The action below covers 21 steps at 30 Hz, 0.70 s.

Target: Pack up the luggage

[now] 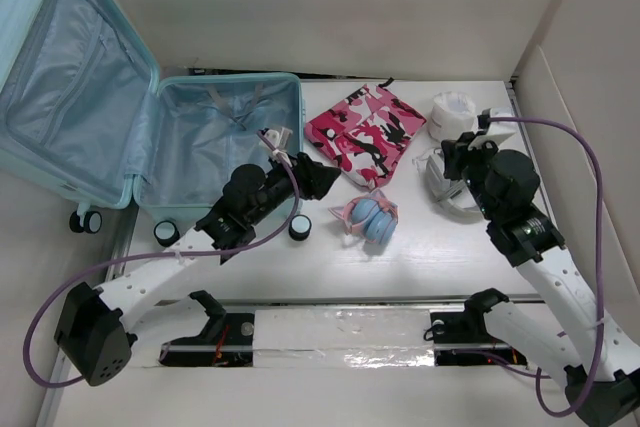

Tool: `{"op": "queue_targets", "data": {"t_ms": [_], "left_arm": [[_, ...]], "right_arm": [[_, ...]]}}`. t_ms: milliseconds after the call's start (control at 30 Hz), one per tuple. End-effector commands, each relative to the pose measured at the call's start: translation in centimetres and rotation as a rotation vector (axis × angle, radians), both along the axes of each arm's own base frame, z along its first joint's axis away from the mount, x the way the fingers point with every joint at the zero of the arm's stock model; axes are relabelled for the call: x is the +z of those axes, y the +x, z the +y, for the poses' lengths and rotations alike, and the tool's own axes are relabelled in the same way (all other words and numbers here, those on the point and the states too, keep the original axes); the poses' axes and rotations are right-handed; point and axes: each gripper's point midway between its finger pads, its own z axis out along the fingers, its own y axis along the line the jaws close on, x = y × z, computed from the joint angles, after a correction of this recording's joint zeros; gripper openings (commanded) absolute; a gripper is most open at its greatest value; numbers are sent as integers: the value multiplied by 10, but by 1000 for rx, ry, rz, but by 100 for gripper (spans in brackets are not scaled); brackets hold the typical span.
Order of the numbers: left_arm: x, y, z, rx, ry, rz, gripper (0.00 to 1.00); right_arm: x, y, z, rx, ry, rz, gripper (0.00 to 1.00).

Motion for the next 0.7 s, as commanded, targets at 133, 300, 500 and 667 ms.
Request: {"op": "queue_targets", "data": {"t_ms": [133, 300, 500, 667], "left_arm": [[47, -19, -34, -192, -84, -105, 36], [21, -24, -64, -32, 142, -106, 4], [-17, -36, -68, -16, 295, -38, 45], [-49, -63, -77, -161, 361, 8, 67]], "right_arm": [[20, -11, -4, -22, 21, -60, 0], [-5, -1, -6, -56, -9, 22, 0], [-28, 3, -4, -63, -8, 65, 0], [-35, 1, -5, -69, 0, 66, 37]]}}
